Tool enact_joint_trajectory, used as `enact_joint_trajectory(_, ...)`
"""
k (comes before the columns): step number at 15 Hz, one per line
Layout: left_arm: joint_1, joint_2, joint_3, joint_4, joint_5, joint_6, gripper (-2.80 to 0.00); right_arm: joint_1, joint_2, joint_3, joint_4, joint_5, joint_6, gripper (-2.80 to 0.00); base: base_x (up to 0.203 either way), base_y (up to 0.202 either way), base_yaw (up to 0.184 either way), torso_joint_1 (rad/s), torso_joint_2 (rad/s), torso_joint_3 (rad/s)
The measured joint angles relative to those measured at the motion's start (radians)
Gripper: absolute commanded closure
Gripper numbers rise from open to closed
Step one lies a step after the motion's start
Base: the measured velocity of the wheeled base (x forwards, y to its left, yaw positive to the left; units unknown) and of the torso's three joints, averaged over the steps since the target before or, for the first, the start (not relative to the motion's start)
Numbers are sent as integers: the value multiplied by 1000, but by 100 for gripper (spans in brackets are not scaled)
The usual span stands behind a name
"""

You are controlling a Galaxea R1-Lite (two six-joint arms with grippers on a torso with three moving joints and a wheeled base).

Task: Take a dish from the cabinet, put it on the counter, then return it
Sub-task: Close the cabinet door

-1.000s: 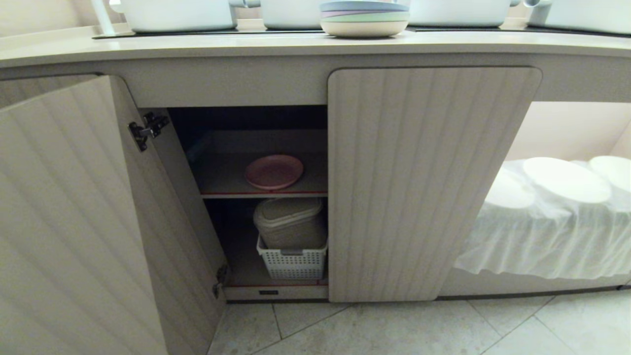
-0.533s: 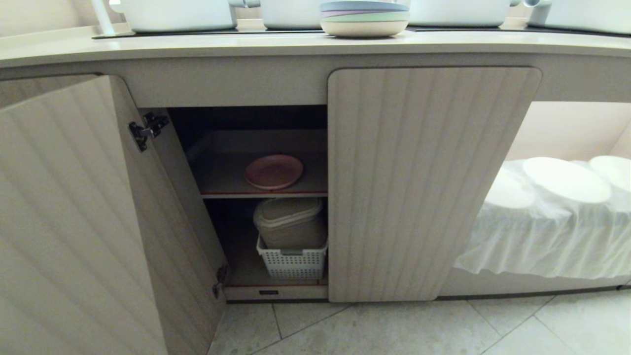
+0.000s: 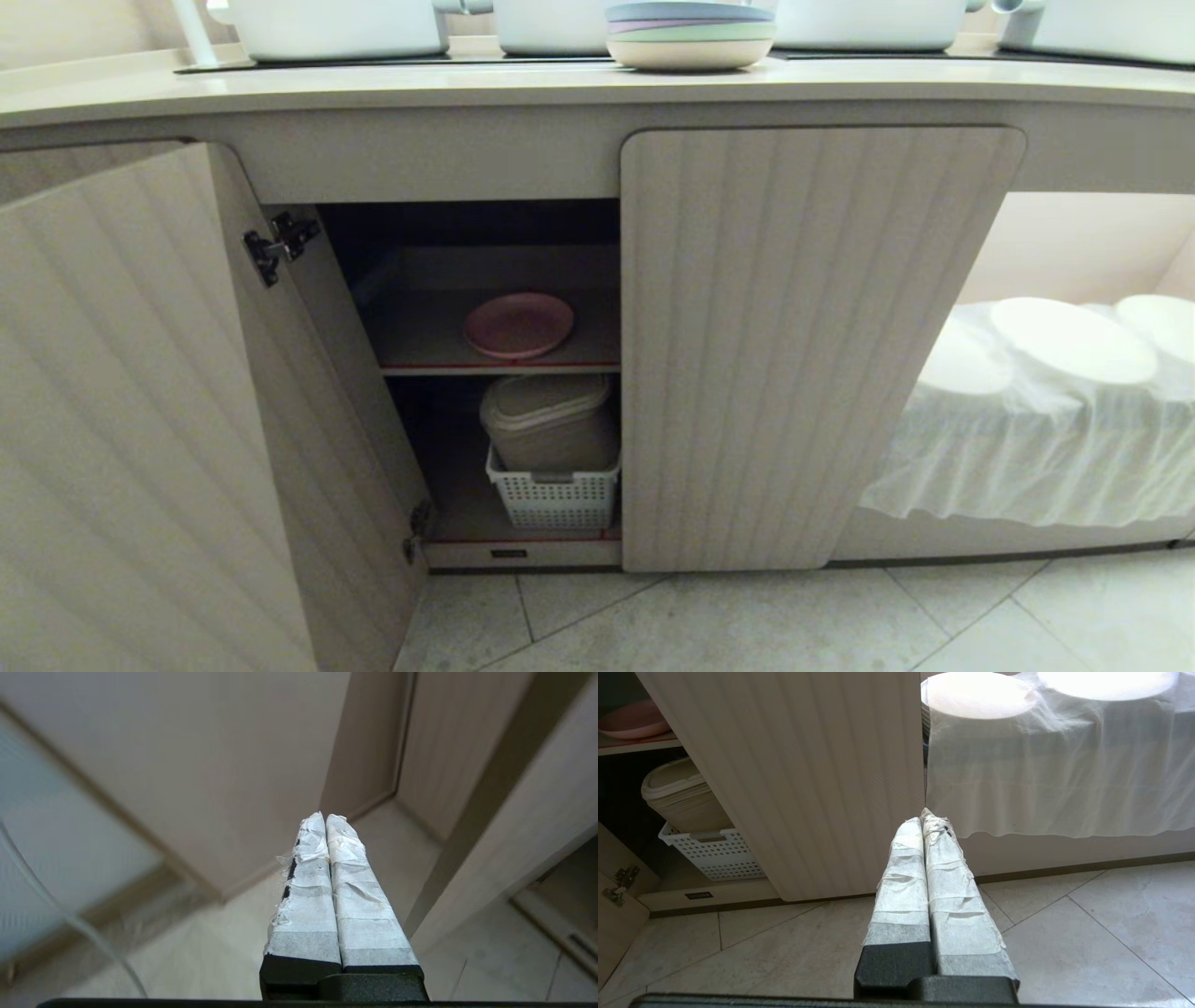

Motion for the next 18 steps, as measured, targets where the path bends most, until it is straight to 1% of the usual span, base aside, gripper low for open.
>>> enact_joint_trajectory(1,6,3,25,-1,-13,-20,0,0,0,0,0,0,0,0,0,0,0,0,0,0)
enact_joint_trajectory(4,20,26,52,-3,-102,-66,0,0,0,0,0,0,0,0,0,0,0,0,0,0)
enact_joint_trajectory(6,44,61,50,-7,-162,-96,0,0,0,0,0,0,0,0,0,0,0,0,0,0)
enact_joint_trajectory(8,79,100,31,-28,-239,-114,0,0,0,0,0,0,0,0,0,0,0,0,0,0)
enact_joint_trajectory(9,98,115,25,-51,-265,-110,0,0,0,0,0,0,0,0,0,0,0,0,0,0)
enact_joint_trajectory(11,141,142,15,-81,-273,-89,0,0,0,0,0,0,0,0,0,0,0,0,0,0)
enact_joint_trajectory(13,208,181,-6,-133,-288,-66,0,0,0,0,0,0,0,0,0,0,0,0,0,0)
enact_joint_trajectory(15,268,213,-17,-204,-339,-24,0,0,0,0,0,0,0,0,0,0,0,0,0,0)
enact_joint_trajectory(16,286,224,-18,-226,-367,-11,0,0,0,0,0,0,0,0,0,0,0,0,0,0)
enact_joint_trajectory(18,299,237,-14,-230,-403,-3,0,0,0,0,0,0,0,0,0,0,0,0,0,0)
